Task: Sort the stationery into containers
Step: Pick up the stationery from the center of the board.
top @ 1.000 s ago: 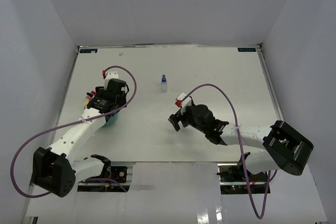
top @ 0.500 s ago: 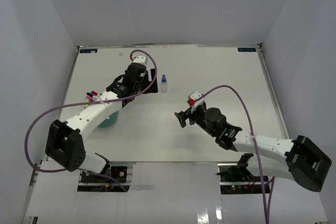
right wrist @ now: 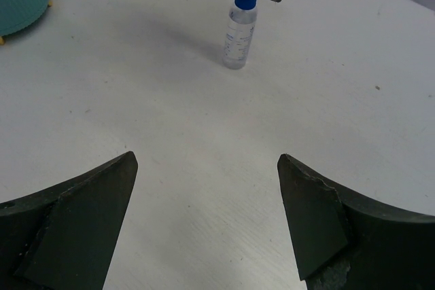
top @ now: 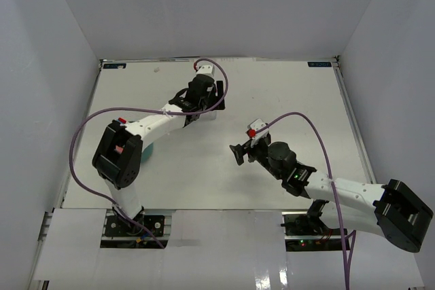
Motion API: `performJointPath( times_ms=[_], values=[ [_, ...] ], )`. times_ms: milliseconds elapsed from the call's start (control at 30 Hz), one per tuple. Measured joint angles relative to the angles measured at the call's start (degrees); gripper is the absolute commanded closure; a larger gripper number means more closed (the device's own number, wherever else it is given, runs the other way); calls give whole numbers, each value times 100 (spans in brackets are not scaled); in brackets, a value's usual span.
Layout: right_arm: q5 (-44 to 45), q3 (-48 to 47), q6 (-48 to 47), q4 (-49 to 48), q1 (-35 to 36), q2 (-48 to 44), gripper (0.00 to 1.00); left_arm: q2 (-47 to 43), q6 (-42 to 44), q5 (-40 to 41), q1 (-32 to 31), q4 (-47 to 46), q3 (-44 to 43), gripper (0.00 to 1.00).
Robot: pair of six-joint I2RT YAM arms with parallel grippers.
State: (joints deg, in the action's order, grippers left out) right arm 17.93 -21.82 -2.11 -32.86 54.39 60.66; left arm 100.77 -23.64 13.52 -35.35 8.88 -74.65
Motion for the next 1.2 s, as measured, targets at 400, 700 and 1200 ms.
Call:
performJointPath(
  times_ms=[400, 700, 1200],
  values=[
    [0, 20, -2, -7, 0, 33, 10, 695, 31, 389, -2, -37, -407, 40],
    [-2, 20, -2, -9, 0, 66, 10, 800, 63, 400, -2, -31, -498, 47],
    [-7, 20, -4, -13, 0, 144, 10, 798, 116, 492, -2, -7, -494, 80]
  ],
)
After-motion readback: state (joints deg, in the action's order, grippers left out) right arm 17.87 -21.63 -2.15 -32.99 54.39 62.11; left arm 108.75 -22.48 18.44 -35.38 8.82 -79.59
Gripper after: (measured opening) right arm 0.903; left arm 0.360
